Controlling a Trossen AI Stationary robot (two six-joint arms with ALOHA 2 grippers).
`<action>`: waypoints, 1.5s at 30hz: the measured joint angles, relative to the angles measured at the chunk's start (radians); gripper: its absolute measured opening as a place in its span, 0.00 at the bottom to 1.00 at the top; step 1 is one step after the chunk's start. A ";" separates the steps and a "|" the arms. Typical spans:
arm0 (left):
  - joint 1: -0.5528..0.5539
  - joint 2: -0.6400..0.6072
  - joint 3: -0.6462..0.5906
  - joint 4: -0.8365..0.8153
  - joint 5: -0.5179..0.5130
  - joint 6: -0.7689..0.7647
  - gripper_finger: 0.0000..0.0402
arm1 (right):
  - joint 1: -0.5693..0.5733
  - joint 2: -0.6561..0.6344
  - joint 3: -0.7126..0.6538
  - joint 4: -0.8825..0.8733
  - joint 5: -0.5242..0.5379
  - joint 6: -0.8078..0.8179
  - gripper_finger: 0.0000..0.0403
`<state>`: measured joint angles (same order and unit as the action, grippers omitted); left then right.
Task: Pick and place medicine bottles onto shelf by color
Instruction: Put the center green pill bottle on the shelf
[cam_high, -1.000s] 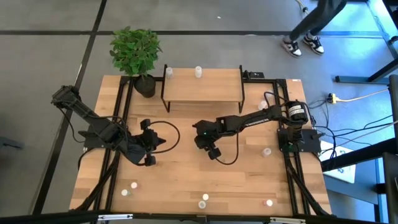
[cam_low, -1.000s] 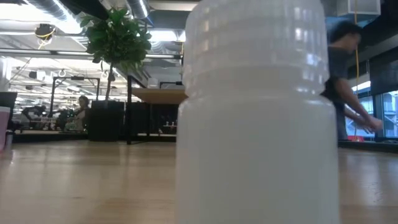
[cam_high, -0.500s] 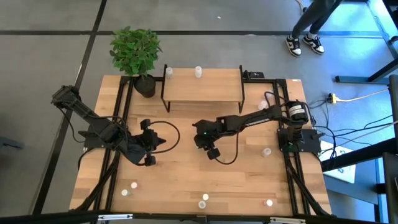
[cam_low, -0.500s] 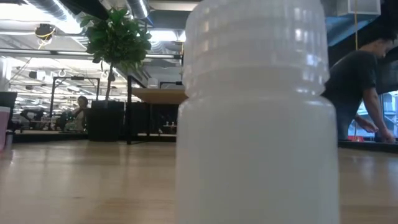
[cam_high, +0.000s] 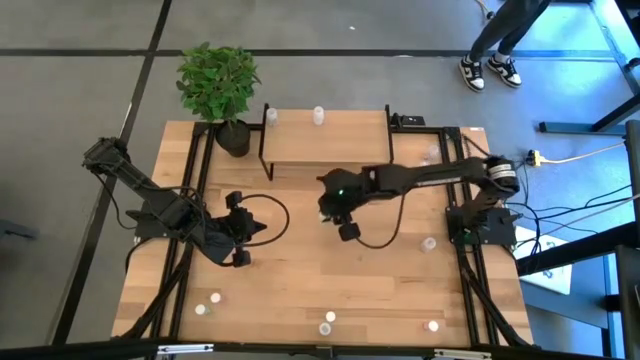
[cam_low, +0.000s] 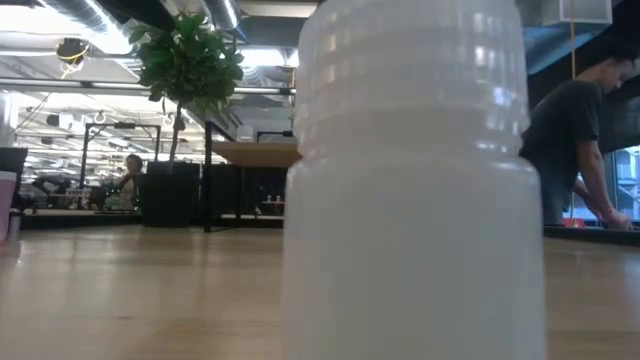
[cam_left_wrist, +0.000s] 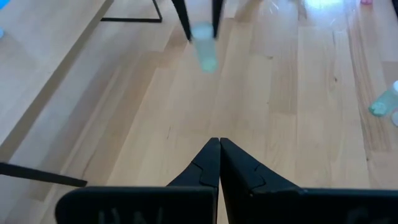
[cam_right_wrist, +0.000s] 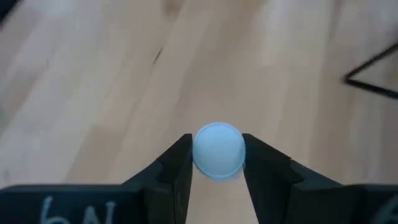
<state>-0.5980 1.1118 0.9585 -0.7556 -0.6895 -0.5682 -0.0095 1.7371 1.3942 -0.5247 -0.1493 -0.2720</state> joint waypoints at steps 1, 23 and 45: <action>0.000 0.000 0.000 0.001 0.000 0.000 0.00 | -0.010 -0.018 0.007 -0.004 0.000 0.012 0.32; 0.000 0.000 0.000 0.006 -0.001 -0.001 0.00 | -0.318 -0.172 0.191 -0.188 0.376 0.111 0.32; 0.000 0.000 0.000 0.008 -0.078 -0.004 0.00 | -0.510 -0.074 0.195 -0.162 0.242 0.097 0.32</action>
<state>-0.5978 1.1118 0.9585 -0.7479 -0.7674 -0.5724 -0.5192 1.6634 1.5890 -0.6868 0.0923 -0.1747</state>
